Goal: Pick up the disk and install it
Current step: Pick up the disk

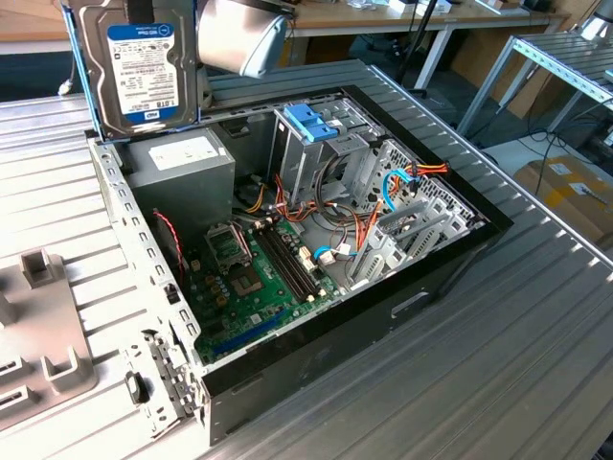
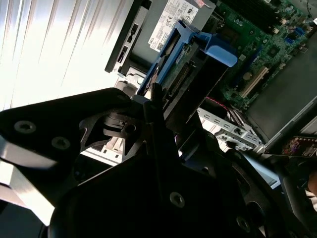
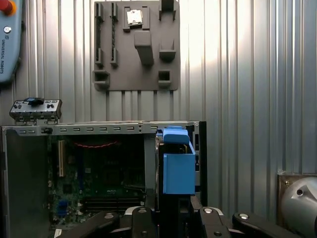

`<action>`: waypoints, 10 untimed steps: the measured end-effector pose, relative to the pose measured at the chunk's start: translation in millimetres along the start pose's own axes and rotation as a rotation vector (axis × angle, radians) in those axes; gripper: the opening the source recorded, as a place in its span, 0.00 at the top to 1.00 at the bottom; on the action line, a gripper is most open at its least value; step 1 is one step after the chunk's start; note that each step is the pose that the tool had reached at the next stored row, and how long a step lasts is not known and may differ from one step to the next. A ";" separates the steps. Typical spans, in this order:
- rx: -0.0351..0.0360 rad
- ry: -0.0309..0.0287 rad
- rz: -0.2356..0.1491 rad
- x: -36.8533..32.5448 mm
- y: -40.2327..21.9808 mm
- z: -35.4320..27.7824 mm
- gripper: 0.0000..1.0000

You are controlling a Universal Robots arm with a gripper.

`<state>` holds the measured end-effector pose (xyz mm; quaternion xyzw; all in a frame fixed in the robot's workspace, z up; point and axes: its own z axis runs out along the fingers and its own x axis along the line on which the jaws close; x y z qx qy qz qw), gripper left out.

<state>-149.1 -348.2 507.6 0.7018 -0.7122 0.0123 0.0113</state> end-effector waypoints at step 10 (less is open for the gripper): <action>-0.0001 0.0002 0.000 -0.1 -5.0 0.0 0.65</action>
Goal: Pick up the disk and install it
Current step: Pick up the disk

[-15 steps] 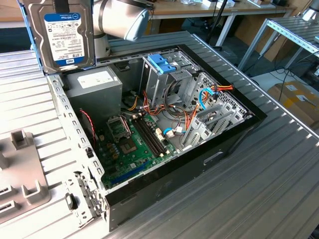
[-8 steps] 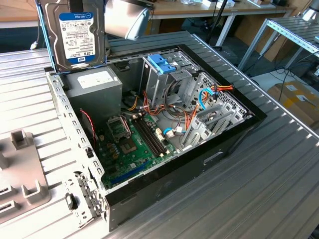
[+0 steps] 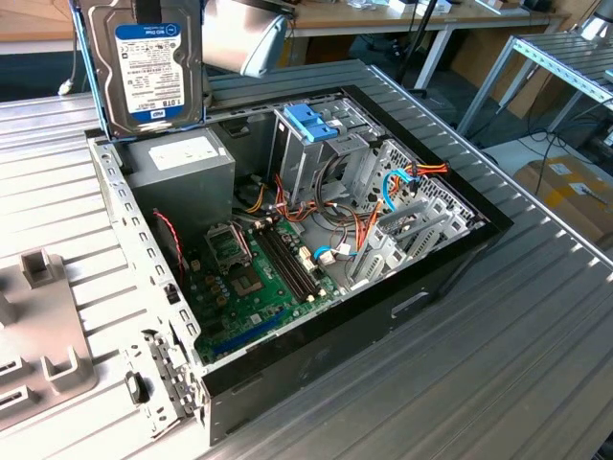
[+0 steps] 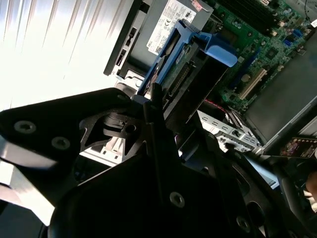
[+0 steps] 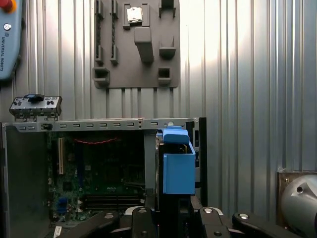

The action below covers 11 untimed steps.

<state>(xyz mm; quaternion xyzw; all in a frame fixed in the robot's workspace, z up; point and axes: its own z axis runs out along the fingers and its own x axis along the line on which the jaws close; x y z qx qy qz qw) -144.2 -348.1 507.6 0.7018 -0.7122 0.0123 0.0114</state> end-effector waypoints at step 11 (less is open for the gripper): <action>0.0001 -0.0001 0.000 -0.3 -22.9 0.1 0.65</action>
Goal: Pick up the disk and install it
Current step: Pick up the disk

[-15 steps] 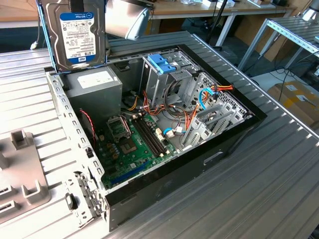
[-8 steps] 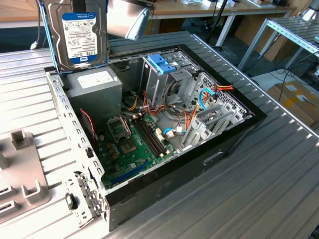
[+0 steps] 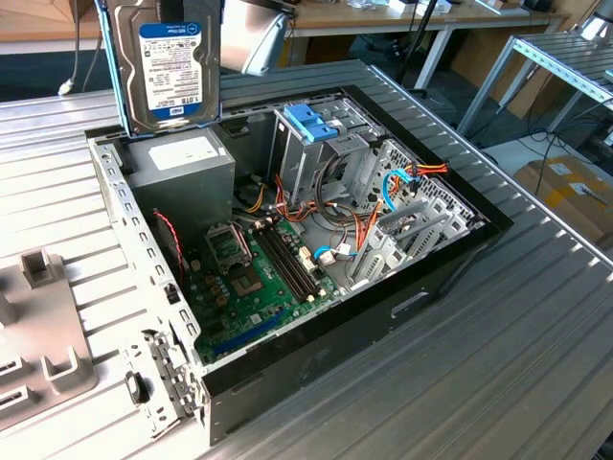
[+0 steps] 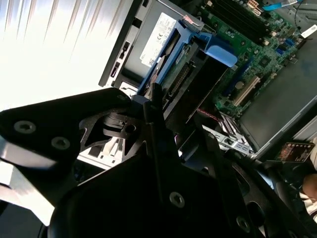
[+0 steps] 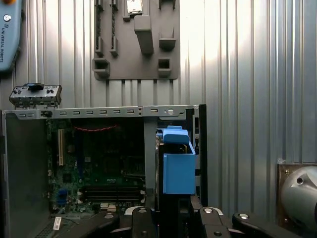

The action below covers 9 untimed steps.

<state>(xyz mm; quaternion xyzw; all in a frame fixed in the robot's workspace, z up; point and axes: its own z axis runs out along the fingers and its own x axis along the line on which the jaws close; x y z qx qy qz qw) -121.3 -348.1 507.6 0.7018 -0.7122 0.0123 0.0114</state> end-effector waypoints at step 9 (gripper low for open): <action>0.0000 0.0000 0.000 -0.2 -14.6 0.1 0.65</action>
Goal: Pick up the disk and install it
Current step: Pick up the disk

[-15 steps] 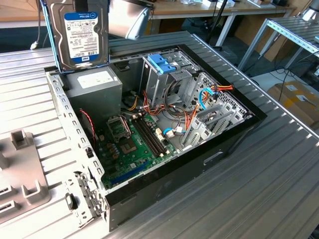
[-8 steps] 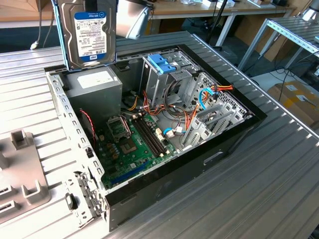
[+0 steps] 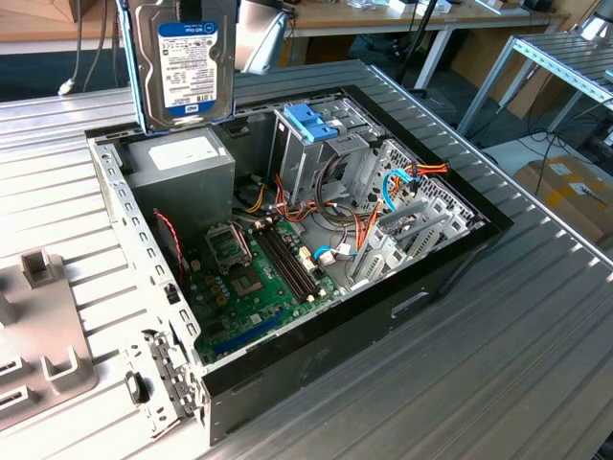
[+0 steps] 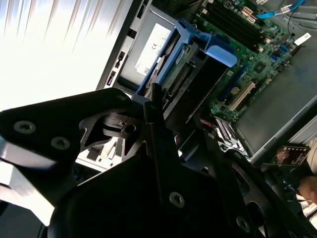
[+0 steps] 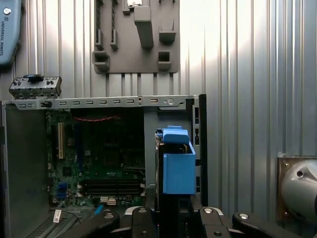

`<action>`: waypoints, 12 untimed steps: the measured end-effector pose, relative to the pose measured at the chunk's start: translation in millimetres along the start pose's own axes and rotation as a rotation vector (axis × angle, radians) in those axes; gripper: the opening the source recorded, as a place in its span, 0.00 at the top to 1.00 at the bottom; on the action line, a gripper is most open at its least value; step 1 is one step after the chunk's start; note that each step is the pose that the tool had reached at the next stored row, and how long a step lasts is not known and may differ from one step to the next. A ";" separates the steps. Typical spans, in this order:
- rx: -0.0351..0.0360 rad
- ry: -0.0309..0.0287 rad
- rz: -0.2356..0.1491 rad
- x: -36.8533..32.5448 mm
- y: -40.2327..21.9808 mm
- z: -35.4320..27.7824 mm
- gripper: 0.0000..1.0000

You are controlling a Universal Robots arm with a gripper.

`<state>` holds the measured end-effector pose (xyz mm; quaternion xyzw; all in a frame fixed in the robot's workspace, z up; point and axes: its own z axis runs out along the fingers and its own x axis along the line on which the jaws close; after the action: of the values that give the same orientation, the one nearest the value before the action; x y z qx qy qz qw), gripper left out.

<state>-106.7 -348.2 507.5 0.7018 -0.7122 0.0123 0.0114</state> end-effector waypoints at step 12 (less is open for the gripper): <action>0.0000 0.0000 0.000 -0.3 -14.5 0.1 0.65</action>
<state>-92.2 -348.1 507.4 0.7018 -0.7122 0.0123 0.0113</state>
